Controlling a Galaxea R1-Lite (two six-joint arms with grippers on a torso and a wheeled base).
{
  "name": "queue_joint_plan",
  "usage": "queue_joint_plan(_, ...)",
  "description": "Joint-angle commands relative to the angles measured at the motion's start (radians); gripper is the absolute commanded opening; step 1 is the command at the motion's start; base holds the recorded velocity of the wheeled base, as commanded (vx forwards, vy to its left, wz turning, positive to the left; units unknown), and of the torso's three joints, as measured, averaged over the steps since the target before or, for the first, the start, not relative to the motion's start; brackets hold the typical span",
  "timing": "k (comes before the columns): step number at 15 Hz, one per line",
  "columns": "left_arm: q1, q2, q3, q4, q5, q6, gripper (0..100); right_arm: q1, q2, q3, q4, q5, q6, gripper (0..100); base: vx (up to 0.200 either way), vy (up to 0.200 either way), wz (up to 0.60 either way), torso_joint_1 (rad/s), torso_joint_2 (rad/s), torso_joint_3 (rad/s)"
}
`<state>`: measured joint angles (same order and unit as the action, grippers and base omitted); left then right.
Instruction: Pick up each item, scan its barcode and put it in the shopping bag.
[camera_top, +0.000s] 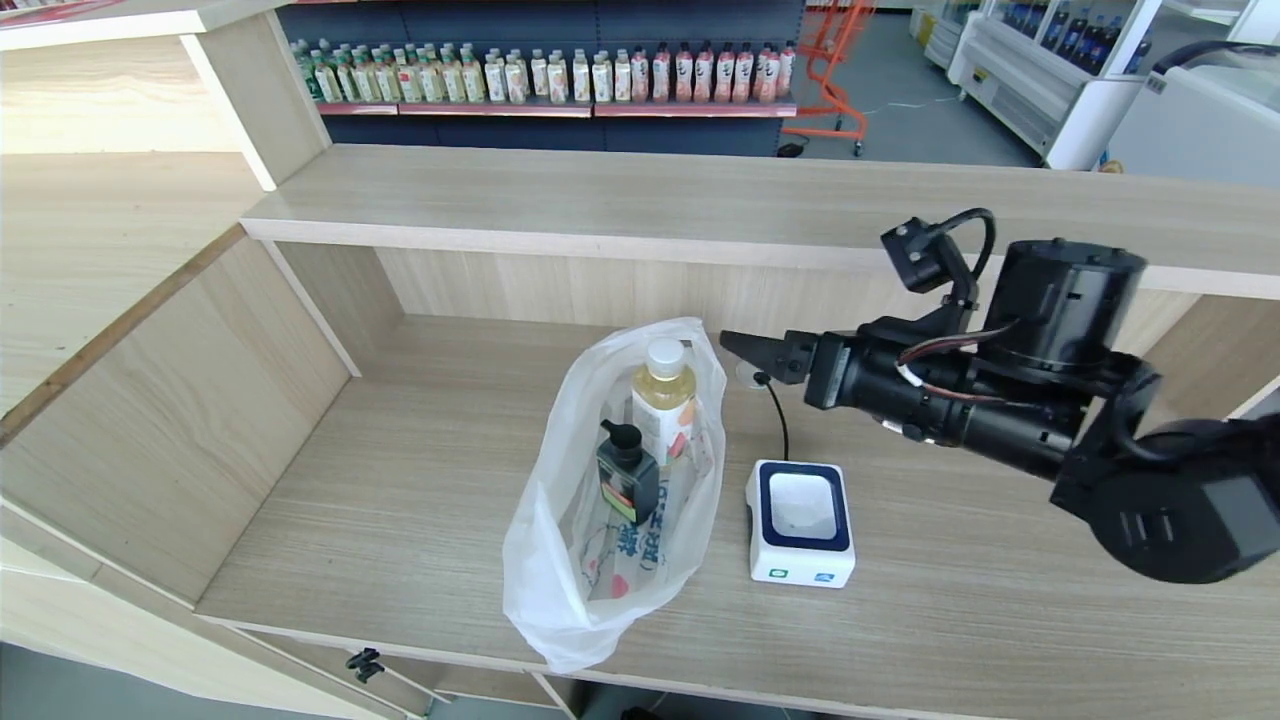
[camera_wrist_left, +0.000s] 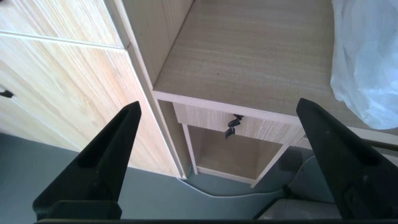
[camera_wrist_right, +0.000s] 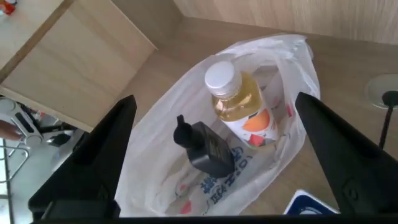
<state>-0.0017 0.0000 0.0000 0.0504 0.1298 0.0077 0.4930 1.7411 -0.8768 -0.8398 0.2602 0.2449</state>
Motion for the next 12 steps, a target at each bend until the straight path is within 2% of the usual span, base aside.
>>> queue_joint_plan(1,0.000,0.002,0.000,0.000,0.001,0.000,100,-0.134,-0.443,0.231,0.266,0.005,-0.079,100,0.000,0.000,0.00,0.000,0.00,0.000)
queue_joint_plan(2,0.000,0.002,0.000,0.000,0.001,0.000,100,-0.221,-0.615,0.314,0.467,-0.001,-0.138,100,0.000,0.000,0.00,0.000,0.00,0.000)
queue_joint_plan(3,0.000,0.002,0.000,0.000,0.001,0.000,100,-0.290,-0.750,0.389,0.620,-0.076,-0.180,100,0.000,0.000,0.00,0.000,0.00,0.000)
queue_joint_plan(4,0.000,0.002,0.000,0.000,0.001,0.000,100,-0.312,-0.871,0.460,0.712,-0.177,-0.190,100,0.000,0.000,0.00,0.000,0.00,0.000)
queue_joint_plan(5,0.000,0.002,0.000,0.000,0.001,0.000,100,-0.327,-0.985,0.536,0.755,-0.236,-0.191,100,0.000,0.000,0.00,0.000,0.00,0.000)
queue_joint_plan(6,0.000,0.002,0.000,0.000,0.001,0.000,100,-0.352,-1.115,0.636,0.755,-0.297,-0.193,100,0.000,0.000,0.00,0.000,0.00,0.000)
queue_joint_plan(7,0.000,0.002,0.000,0.000,0.001,0.000,100,-0.360,-1.169,0.674,0.754,-0.331,-0.193,100,0.000,0.000,0.00,0.000,0.00,0.000)
queue_joint_plan(8,0.000,0.002,0.000,0.000,0.001,0.000,100,-0.378,-1.328,0.786,0.725,-0.397,-0.193,100,0.000,0.000,0.00,0.000,0.00,0.000)
queue_joint_plan(9,0.000,0.002,0.000,0.000,0.001,0.000,100,-0.395,-1.399,0.825,0.708,-0.392,-0.194,100,0.000,0.000,0.00,0.000,0.00,0.000)
queue_joint_plan(10,0.000,0.002,0.000,0.000,0.001,0.000,100,-0.470,-1.542,0.877,0.705,-0.345,-0.214,100,0.000,0.000,0.00,0.000,0.00,0.000)
queue_joint_plan(11,0.000,0.002,0.000,0.000,0.001,0.000,100,-0.542,-1.658,0.877,0.769,-0.291,-0.213,100,0.000,0.000,0.00,0.000,0.00,0.000)
queue_joint_plan(12,0.000,0.002,0.000,0.000,0.001,0.000,100,-0.544,-1.661,0.877,0.805,-0.308,-0.210,100,0.000,0.000,0.00,0.000,0.00,0.000)
